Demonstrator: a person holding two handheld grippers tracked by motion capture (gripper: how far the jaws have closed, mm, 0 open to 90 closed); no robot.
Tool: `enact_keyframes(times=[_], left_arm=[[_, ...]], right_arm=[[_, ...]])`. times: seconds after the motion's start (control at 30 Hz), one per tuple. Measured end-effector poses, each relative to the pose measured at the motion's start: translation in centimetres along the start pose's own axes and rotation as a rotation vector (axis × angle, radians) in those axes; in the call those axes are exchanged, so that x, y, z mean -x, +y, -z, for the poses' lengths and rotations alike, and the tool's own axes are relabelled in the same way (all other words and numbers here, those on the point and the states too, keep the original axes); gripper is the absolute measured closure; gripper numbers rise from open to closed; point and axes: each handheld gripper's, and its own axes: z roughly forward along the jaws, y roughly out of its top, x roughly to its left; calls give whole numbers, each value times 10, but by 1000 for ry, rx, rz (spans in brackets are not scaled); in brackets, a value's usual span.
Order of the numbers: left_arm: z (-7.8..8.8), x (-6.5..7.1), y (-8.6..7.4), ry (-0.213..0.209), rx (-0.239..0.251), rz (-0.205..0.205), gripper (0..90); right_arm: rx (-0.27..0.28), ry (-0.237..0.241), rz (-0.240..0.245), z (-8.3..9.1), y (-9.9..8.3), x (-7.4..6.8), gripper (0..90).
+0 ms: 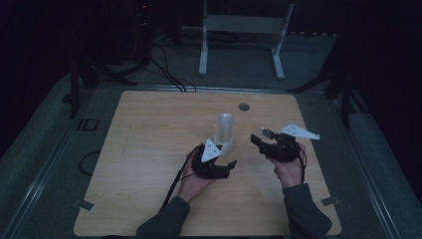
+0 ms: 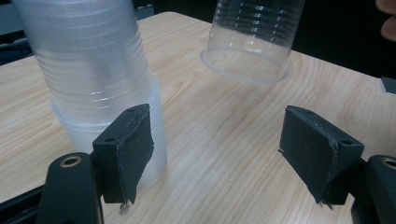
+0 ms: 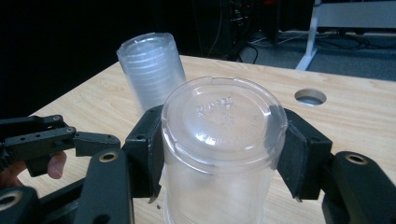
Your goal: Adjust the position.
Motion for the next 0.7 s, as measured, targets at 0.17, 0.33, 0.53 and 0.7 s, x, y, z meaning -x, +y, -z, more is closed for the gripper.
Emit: enact_keyframes(times=[0.17, 0.33, 0.53, 0.7], left_arm=[[-2, 2, 0, -12, 4, -9, 250], [-2, 3, 1, -20, 12, -16, 250], [-4, 4, 1, -30, 16, -19, 250], [-6, 6, 1, -33, 17, -26, 250]], right_arm=[[3, 15, -39, -1, -8, 3, 404], [-1, 18, -72, -2, -14, 6, 405], [-2, 24, -104, -2, -20, 10, 405], [2, 26, -130, -3, -24, 11, 405]])
